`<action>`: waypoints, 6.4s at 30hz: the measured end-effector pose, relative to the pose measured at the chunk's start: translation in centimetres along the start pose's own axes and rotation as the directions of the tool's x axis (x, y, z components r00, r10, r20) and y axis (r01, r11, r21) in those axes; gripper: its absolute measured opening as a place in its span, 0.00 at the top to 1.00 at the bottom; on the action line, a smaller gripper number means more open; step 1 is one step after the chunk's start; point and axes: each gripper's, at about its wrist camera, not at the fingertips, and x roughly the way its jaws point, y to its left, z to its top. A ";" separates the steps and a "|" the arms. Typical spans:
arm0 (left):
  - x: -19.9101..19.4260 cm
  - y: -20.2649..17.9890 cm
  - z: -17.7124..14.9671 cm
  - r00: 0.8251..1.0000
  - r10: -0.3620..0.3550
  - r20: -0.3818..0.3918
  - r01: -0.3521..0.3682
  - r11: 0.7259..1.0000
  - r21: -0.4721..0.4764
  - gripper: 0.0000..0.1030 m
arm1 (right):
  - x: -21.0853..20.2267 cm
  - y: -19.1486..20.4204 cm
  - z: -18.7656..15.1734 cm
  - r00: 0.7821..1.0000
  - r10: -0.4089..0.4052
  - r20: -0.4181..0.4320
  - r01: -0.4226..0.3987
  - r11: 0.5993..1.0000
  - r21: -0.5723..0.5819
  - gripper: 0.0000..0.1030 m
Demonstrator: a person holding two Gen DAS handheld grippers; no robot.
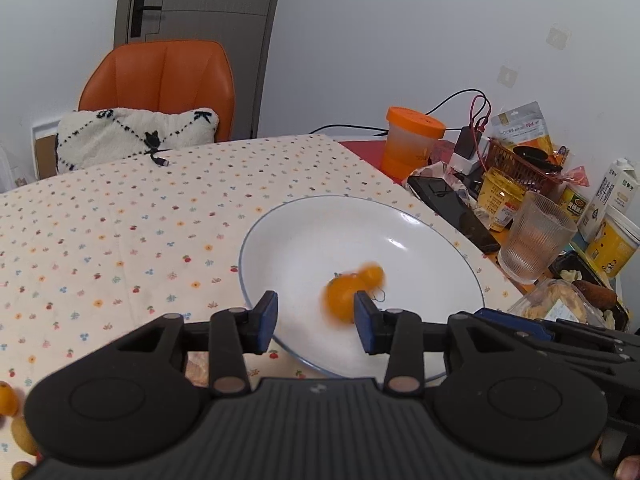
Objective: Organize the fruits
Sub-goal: 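Carry both fruits to the white plate and open both grippers, then move both tools back toward the remaining fruits, then grasp a pomelo segment with the right gripper while the left gripper grasps a kiwi, then carry the pomelo segment and kiwi onto the white plate and release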
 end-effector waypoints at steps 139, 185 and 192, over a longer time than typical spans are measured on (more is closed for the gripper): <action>-12.4 17.0 -9.3 0.975 0.222 0.021 -0.203 0.923 -0.326 0.77 | 8.3 16.6 -5.4 0.982 0.062 -0.180 -0.126 0.921 -0.369 0.68; -9.2 7.0 -2.7 0.987 0.105 0.121 -0.086 0.985 -0.148 0.77 | -0.1 7.6 0.0 0.999 0.041 0.027 -0.035 0.981 -0.190 0.69; -7.4 5.4 -1.9 0.990 0.082 0.112 -0.067 0.989 -0.131 0.77 | -0.2 5.6 0.5 0.999 0.024 0.036 -0.018 0.986 -0.165 0.69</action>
